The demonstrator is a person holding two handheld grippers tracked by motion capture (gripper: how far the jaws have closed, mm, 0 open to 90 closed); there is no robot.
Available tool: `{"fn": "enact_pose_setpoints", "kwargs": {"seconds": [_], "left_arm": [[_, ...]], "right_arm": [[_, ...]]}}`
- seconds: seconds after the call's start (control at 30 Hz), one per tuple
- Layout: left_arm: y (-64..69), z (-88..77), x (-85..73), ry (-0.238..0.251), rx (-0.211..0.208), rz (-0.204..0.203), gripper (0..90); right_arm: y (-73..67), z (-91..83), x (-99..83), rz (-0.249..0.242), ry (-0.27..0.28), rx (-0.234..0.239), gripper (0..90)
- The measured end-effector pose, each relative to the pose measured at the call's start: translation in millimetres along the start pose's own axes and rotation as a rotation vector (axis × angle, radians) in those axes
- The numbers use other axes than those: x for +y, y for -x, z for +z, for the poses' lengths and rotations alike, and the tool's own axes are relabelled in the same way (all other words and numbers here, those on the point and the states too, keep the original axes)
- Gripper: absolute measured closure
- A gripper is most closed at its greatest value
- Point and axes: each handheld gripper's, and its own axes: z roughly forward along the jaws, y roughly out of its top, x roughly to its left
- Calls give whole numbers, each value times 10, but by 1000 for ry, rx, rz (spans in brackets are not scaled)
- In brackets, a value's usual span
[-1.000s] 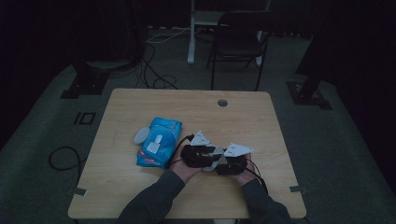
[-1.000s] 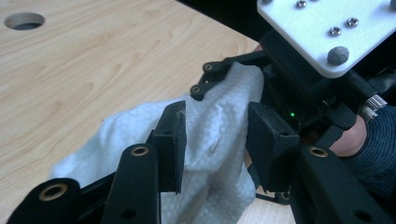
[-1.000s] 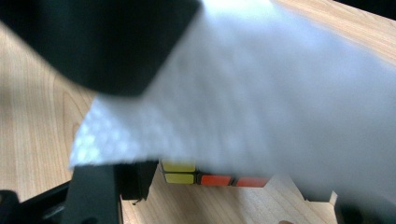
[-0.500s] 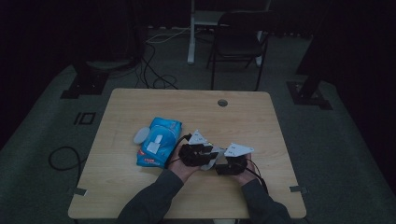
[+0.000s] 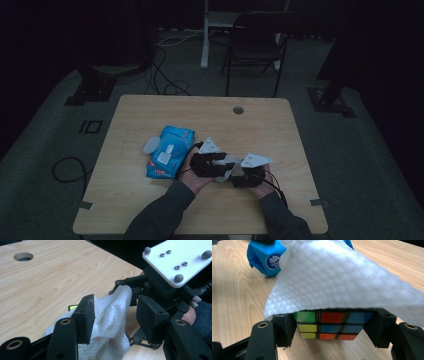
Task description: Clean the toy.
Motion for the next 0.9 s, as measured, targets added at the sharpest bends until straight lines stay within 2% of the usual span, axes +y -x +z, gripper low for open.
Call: {"fn": "enact_pose_setpoints", "kwargs": {"seconds": [0.1, 0.17, 0.27, 0.37, 0.5, 0.67, 0.77, 0.9], "left_arm": [[-29, -44, 16, 16, 32, -2, 497], [-68, -61, 12, 11, 70, -2, 494], [-153, -66, -24, -7, 111, -26, 480], [-237, -39, -80, -34, 139, -54, 452], [-286, 23, -144, -55, 151, -79, 419], [-295, 78, -169, -76, 136, -93, 385], [-308, 95, -173, -80, 111, -112, 386], [-315, 108, -175, -84, 70, -122, 445]], "right_arm": [[5, -5, -1, 0, 2, -2, 347], [4, -12, -1, 4, 2, -2, 347], [6, -19, 0, 4, 3, -2, 347], [4, -23, 1, 6, 5, -1, 347], [1, -24, 6, -1, 8, 0, 347], [-5, -22, 6, -4, 7, 0, 347], [-15, -26, 9, -9, 5, -6, 347], [-24, -19, 11, -10, 7, -7, 347]]}}
